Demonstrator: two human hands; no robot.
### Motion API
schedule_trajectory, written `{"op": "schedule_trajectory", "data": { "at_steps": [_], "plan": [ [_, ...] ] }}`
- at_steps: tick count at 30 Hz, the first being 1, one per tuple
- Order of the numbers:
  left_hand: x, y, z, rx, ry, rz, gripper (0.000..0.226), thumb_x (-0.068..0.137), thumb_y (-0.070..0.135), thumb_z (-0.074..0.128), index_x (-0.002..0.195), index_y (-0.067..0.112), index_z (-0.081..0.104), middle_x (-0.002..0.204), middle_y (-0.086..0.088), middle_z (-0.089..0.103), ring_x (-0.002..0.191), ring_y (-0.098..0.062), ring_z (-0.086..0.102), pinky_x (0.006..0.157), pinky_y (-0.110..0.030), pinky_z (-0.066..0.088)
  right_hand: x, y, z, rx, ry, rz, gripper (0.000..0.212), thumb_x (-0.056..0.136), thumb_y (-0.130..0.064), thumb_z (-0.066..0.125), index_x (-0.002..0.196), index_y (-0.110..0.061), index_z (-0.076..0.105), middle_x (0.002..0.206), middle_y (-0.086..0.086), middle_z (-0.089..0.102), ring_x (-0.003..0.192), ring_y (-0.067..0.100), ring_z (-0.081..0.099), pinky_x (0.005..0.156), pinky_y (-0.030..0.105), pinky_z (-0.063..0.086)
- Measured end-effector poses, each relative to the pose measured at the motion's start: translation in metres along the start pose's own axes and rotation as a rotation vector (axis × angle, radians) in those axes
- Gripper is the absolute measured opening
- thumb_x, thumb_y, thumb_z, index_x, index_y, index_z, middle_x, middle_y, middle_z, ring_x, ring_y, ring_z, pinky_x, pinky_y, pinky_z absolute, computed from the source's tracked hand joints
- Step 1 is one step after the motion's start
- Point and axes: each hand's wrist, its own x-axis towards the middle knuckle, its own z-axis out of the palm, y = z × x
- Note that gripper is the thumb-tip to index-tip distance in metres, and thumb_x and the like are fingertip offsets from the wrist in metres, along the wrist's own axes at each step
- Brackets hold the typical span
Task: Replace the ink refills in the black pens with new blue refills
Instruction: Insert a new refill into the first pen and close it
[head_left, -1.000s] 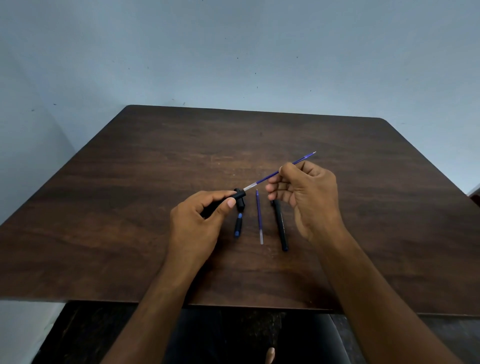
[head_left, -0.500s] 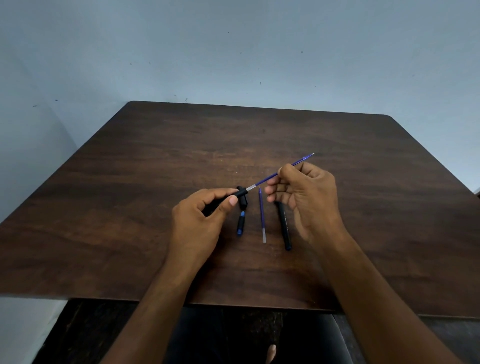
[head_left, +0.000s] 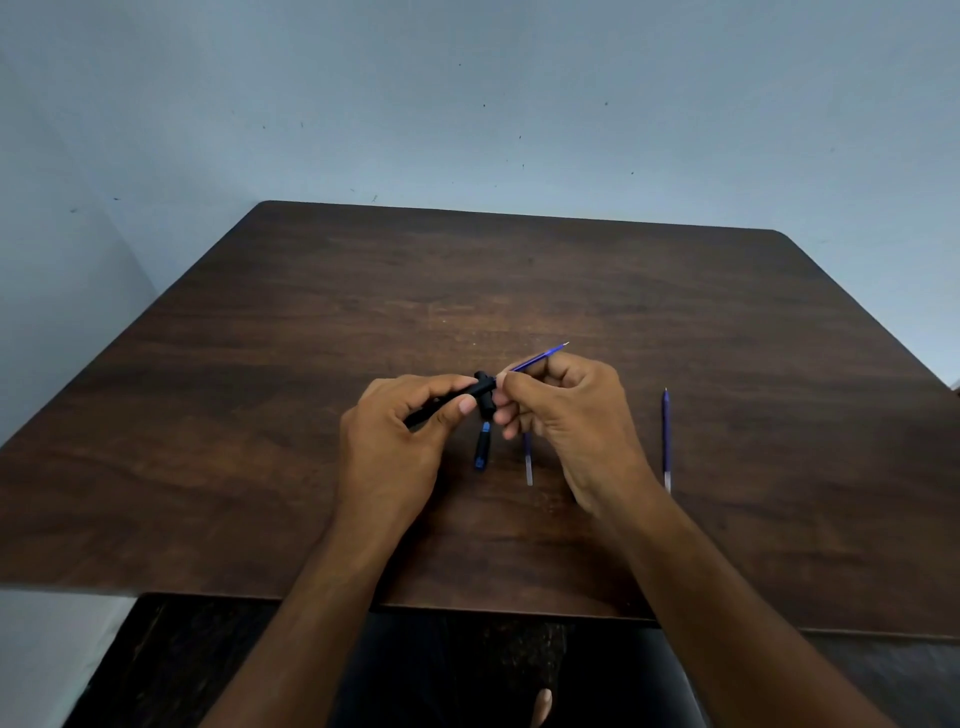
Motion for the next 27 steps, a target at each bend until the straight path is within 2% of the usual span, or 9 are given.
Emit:
{"op": "schedule_trajectory", "data": {
  "at_steps": [5,8,12,16,22,27],
  "plan": [
    [0.0,0.0,0.0,-0.005,0.006,0.001,0.021,0.085,0.016,0.078,0.103,0.027,0.078,0.098,0.017,0.075,0.102,-0.006,0.064,0.088,-0.019,0.048,-0.001,0.002,-0.003,0.001,-0.019,0.02,0.008,0.088,-0.007,0.073,0.086,0.001,0.073,0.074,0.013,0.075,0.062,0.022,0.069,0.058,0.034,0.059],
    [0.0,0.0,0.0,-0.01,0.008,-0.003,0.022,0.085,0.016,0.078,0.103,0.028,0.078,0.097,0.019,0.074,0.103,-0.005,0.063,0.087,-0.013,0.045,-0.002,0.0,-0.005,0.087,-0.032,0.046,0.008,0.086,-0.007,0.075,0.091,-0.001,0.075,0.074,0.012,0.074,0.062,0.023,0.068,0.058,0.035,0.058],
    [-0.001,0.001,-0.001,0.008,-0.005,-0.012,0.022,0.086,0.02,0.077,0.105,0.031,0.078,0.099,0.022,0.073,0.105,-0.001,0.061,0.087,-0.009,0.043,-0.004,-0.003,-0.013,0.201,0.046,0.037,0.011,0.089,-0.012,0.073,0.091,-0.002,0.074,0.076,0.013,0.073,0.064,0.025,0.068,0.059,0.035,0.056],
    [0.0,0.001,0.0,0.027,0.015,-0.006,0.024,0.085,0.018,0.078,0.105,0.031,0.077,0.099,0.02,0.073,0.104,-0.001,0.062,0.087,-0.007,0.043,-0.003,-0.004,-0.016,0.152,0.066,0.008,0.015,0.088,-0.014,0.075,0.089,0.001,0.075,0.075,0.014,0.075,0.064,0.026,0.069,0.059,0.034,0.057],
    [-0.002,0.002,0.0,0.05,0.056,0.004,0.03,0.083,0.017,0.079,0.105,0.037,0.074,0.094,0.029,0.065,0.099,0.003,0.063,0.086,-0.003,0.043,-0.003,-0.011,-0.012,0.054,0.057,-0.02,0.017,0.087,-0.016,0.076,0.087,0.0,0.074,0.071,0.011,0.075,0.058,0.022,0.069,0.054,0.032,0.059],
    [0.0,-0.001,0.0,0.082,0.089,-0.046,0.027,0.085,0.016,0.078,0.106,0.033,0.076,0.092,0.029,0.061,0.096,0.006,0.062,0.084,0.001,0.04,-0.005,-0.016,-0.009,-0.047,0.04,-0.037,0.015,0.083,-0.018,0.08,0.088,-0.004,0.076,0.073,0.013,0.076,0.057,0.02,0.067,0.053,0.03,0.059]
  ]
}}
